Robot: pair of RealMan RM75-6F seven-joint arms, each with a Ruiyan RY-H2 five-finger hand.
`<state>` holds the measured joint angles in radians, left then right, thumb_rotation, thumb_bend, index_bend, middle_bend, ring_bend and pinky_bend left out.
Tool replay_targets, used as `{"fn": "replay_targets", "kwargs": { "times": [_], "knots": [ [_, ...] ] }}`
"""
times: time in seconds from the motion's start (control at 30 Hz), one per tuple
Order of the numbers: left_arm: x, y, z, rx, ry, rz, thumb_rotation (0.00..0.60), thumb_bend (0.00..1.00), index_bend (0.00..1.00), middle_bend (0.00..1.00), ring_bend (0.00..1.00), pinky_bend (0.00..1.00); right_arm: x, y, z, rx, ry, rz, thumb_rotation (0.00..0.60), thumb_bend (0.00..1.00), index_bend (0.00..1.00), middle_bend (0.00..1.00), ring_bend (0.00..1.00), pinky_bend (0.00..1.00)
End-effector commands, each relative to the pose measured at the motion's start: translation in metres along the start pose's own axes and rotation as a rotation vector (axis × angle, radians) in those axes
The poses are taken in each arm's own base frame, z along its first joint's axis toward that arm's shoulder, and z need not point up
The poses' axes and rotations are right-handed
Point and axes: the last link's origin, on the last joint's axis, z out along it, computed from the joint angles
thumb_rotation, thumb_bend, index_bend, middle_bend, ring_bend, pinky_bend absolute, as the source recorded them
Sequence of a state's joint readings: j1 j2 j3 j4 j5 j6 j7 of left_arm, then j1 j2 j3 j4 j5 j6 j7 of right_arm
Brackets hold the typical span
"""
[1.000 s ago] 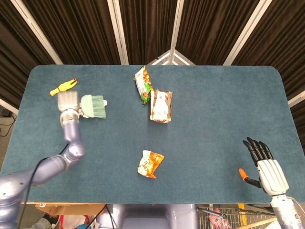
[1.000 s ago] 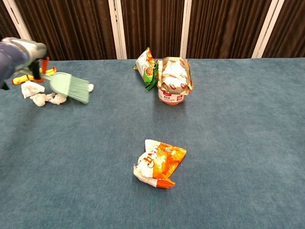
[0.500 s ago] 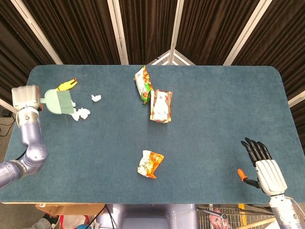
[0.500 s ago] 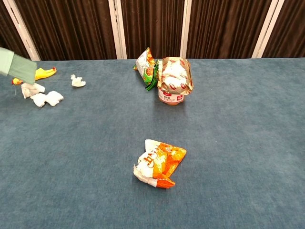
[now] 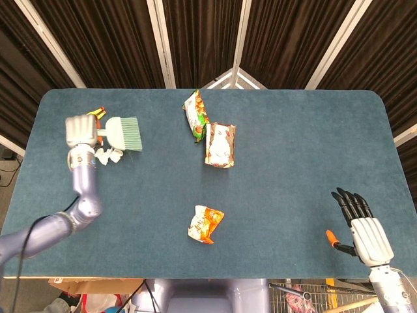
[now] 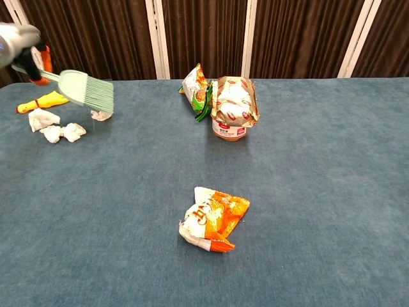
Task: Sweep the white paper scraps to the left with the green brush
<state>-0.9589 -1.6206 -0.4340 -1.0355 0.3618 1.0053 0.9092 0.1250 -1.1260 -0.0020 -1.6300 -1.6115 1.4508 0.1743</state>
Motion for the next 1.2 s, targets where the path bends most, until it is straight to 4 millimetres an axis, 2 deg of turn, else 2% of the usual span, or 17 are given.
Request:
{"fn": "replay_targets", "kwargs": {
  "times": [0.03,0.2,0.37,0.53,0.77,1.03,1.2],
  "knots": [
    [-0.02,0.034,0.003,-0.016,-0.027,-0.024,0.6,0.81,0.8,1.0,1.0,1.0,0.0,0.0,0.0,-0.003,0.0,0.003,0.6,0.34,0.0,0.0,0.0,0.0],
    [-0.032,0.041,0.006,-0.006,-0.046,-0.021,0.6,0.81,0.8,1.0,1.0,1.0,0.0,0.0,-0.001,0.0,-0.004,0.005,0.6,0.34,0.0,0.0,0.0,0.0],
    [-0.044,0.029,0.008,0.025,-0.068,0.03,0.6,0.81,0.8,1.0,1.0,1.0,0.0,0.0,-0.001,-0.005,-0.002,0.006,0.6,0.34,0.0,0.0,0.0,0.0],
    [-0.044,-0.005,0.01,0.094,-0.075,0.061,0.6,0.81,0.8,1.0,1.0,1.0,0.001,-0.001,-0.002,0.003,0.0,0.003,0.6,0.34,0.0,0.0,0.0,0.0],
    [-0.026,-0.067,0.002,0.195,-0.078,0.075,0.6,0.81,0.8,1.0,1.0,1.0,0.0,-0.004,-0.002,0.02,-0.001,0.001,0.6,0.34,0.0,0.0,0.0,0.0],
    [-0.008,-0.145,-0.035,0.278,-0.149,0.111,0.6,0.81,0.8,1.0,1.0,1.0,0.0,-0.006,-0.002,0.038,0.008,-0.008,0.6,0.34,0.0,0.0,0.0,0.0],
    [0.012,-0.168,-0.052,0.247,-0.064,-0.024,0.6,0.81,0.8,1.0,1.0,1.0,-0.001,-0.008,-0.002,0.045,0.011,-0.018,0.6,0.34,0.0,0.0,0.0,0.0]
  ]
}}
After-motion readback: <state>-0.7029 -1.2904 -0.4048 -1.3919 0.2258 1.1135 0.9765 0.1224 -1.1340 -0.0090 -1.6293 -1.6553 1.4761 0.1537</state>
